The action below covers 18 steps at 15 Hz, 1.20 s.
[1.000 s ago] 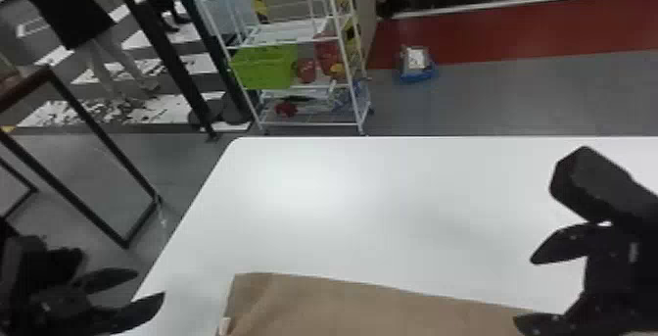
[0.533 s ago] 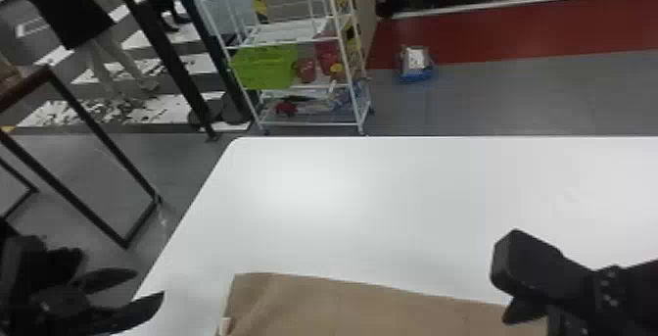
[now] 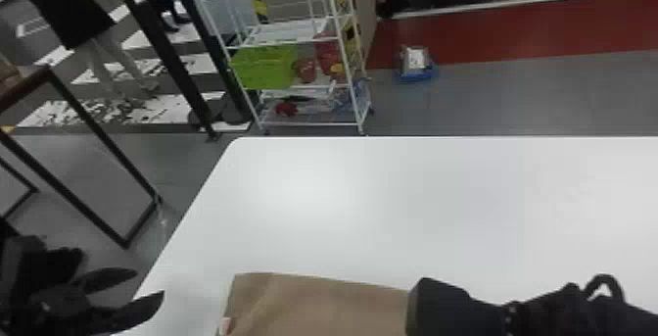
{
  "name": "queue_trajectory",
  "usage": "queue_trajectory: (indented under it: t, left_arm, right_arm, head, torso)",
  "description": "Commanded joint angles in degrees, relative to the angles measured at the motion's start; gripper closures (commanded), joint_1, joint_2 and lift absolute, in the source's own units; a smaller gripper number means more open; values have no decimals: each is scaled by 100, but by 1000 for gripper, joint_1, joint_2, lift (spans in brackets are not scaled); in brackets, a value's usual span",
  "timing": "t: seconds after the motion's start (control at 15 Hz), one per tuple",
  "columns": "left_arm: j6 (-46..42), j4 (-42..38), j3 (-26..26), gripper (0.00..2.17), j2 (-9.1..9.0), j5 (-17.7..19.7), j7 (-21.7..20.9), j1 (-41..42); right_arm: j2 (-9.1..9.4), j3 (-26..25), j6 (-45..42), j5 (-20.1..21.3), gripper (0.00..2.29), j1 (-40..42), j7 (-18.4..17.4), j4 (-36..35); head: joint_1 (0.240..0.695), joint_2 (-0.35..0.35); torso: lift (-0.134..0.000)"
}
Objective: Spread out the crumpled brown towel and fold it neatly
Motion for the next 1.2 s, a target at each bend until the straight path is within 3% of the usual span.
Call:
queue_trajectory:
  t: [0.0,0.33,0.47,0.53,0.6,1.13]
  left_arm:
    - [-15,16,-8,205,0,0,10,0]
    - [-68,51,-16,205,0,0,10,-9]
    - [-103,68,-16,205,9,0,19,-9]
    - [-103,68,-16,205,9,0,19,-9]
    - [-103,68,-16,205,9,0,28,-9]
    - [-121,77,-25,205,26,0,1,-17]
  right_arm:
    - [235,273,-35,319,383,-27,80,322]
    - [507,624,-53,539,410,-133,80,718]
    - [569,642,-53,539,532,-159,80,841]
    - [586,642,-70,548,545,-168,80,885]
    - [604,651,-88,557,697,-176,80,911]
    - [621,624,-70,539,765,-212,80,920]
  head:
    - [695,350]
    - [695,350]
    - [695,350]
    - [695,350]
    - [695,350]
    - [695,350]
  torso:
    - [-122]
    - [-122]
    - [-122]
    - [-122]
    - [-122]
    - [-122]
